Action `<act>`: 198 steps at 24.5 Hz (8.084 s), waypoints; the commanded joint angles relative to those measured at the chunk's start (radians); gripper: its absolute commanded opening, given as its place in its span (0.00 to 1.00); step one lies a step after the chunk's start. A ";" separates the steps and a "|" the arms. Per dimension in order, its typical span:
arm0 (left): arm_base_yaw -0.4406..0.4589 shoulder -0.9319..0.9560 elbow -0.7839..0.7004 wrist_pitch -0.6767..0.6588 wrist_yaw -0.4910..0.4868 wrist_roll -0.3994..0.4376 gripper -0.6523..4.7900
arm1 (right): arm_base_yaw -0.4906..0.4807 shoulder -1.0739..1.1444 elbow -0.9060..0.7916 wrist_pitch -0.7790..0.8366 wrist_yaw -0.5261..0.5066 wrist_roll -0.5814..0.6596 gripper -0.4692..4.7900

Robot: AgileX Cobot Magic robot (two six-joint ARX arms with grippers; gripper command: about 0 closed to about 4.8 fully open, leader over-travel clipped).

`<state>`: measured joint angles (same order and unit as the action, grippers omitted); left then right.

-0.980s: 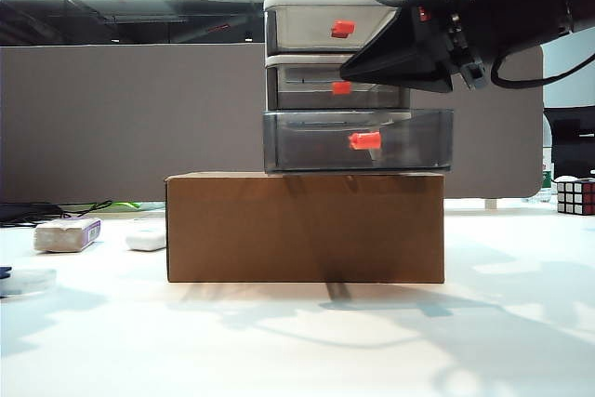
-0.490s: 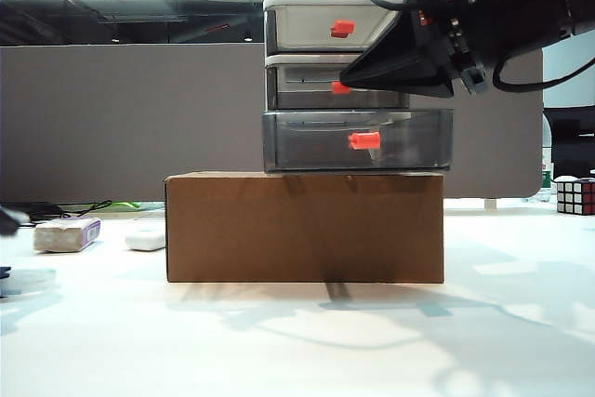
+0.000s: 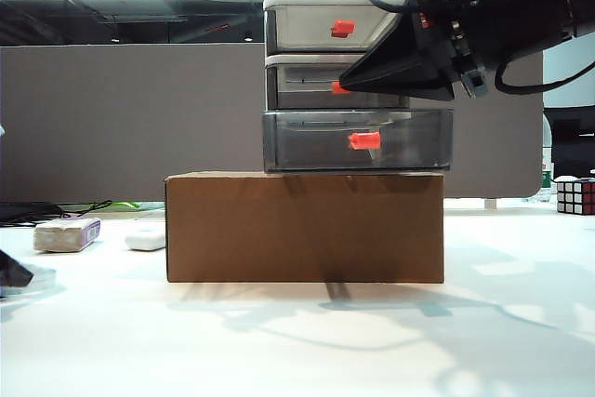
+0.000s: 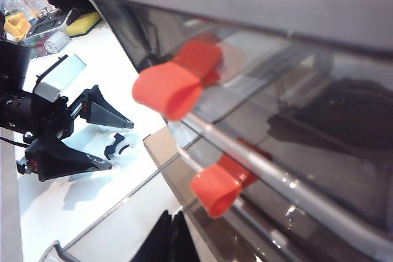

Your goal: Open the third layer of the drawer on the table, pick up the transparent tape on the table and put it in, and finally close the drawer.

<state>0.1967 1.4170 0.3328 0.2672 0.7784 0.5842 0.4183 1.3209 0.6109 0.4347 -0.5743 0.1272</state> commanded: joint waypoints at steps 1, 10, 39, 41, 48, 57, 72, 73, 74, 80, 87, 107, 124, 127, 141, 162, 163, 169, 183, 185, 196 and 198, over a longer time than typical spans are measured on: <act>-0.001 0.024 0.002 0.011 0.010 0.057 1.00 | 0.000 -0.006 0.004 0.010 -0.005 -0.004 0.08; -0.103 0.144 0.003 0.042 -0.047 0.167 1.00 | 0.000 -0.006 0.004 0.010 -0.005 -0.005 0.08; -0.093 0.154 0.003 -0.006 -0.174 0.168 0.38 | 0.000 -0.007 0.004 0.003 -0.005 -0.004 0.08; -0.093 0.154 0.008 -0.005 -0.173 0.167 0.38 | 0.000 -0.007 0.004 0.003 -0.005 -0.004 0.08; -0.097 0.029 0.130 -0.182 -0.145 0.160 0.32 | 0.000 -0.013 0.004 0.004 -0.009 -0.004 0.08; -0.278 -0.380 0.183 -0.296 -0.148 0.097 0.33 | 0.000 -0.041 0.004 0.003 -0.009 0.001 0.08; -0.885 -0.407 0.276 -0.092 -0.431 -0.088 0.34 | -0.001 -0.168 0.004 -0.064 -0.020 0.003 0.08; -0.893 -0.375 0.288 -0.076 -0.433 -0.088 0.34 | -0.001 -0.179 0.004 -0.069 -0.020 0.003 0.08; -0.908 -0.288 0.329 -0.044 -0.416 -0.088 0.34 | -0.002 -0.204 0.004 -0.092 -0.019 -0.002 0.08; -0.924 -0.087 0.464 -0.018 -0.418 -0.088 0.34 | -0.010 -0.287 0.004 -0.199 -0.002 -0.057 0.08; -0.943 0.013 0.527 -0.025 -0.373 -0.089 0.48 | -0.040 -0.392 0.004 -0.269 0.022 -0.083 0.08; -0.981 0.011 0.527 -0.052 -0.413 -0.089 0.75 | -0.041 -0.428 0.004 -0.303 0.023 -0.083 0.08; -0.980 -0.130 0.525 -0.399 -0.300 -0.306 0.22 | -0.041 -0.428 0.004 -0.303 0.041 -0.102 0.08; -0.980 -0.085 0.525 -0.349 -0.350 -0.304 0.22 | -0.042 -0.428 0.004 -0.304 0.041 -0.106 0.08; -0.980 -0.026 0.525 -0.250 -0.498 -0.234 0.22 | -0.042 -0.428 0.004 -0.308 0.041 -0.113 0.08; -0.988 -0.084 0.525 -0.412 -0.194 -0.270 0.21 | -0.042 -0.444 0.004 -0.333 0.041 -0.113 0.08; -0.988 -0.075 0.525 -0.480 -0.195 -0.267 0.21 | -0.042 -0.450 0.004 -0.335 0.041 -0.113 0.08; -0.988 -0.005 0.525 -0.544 -0.367 -0.251 0.11 | -0.042 -0.481 0.004 -0.347 0.060 -0.113 0.08; -0.983 0.004 0.525 -0.262 -0.607 -0.246 0.11 | -0.042 -0.483 0.004 -0.350 0.083 -0.136 0.08; -0.975 0.017 0.525 -0.223 -0.621 -0.226 0.11 | -0.042 -0.483 0.004 -0.350 0.083 -0.137 0.08; -0.950 0.111 0.525 -0.072 -0.734 -0.222 0.11 | -0.042 -0.483 0.004 -0.364 0.087 -0.151 0.08; -0.956 0.106 0.525 -0.079 -0.733 -0.222 0.11 | -0.042 -0.483 0.004 -0.372 0.087 -0.151 0.08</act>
<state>-0.7547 1.5314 0.8555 0.1741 0.0525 0.3622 0.3763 0.8406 0.6090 0.0612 -0.4896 -0.0193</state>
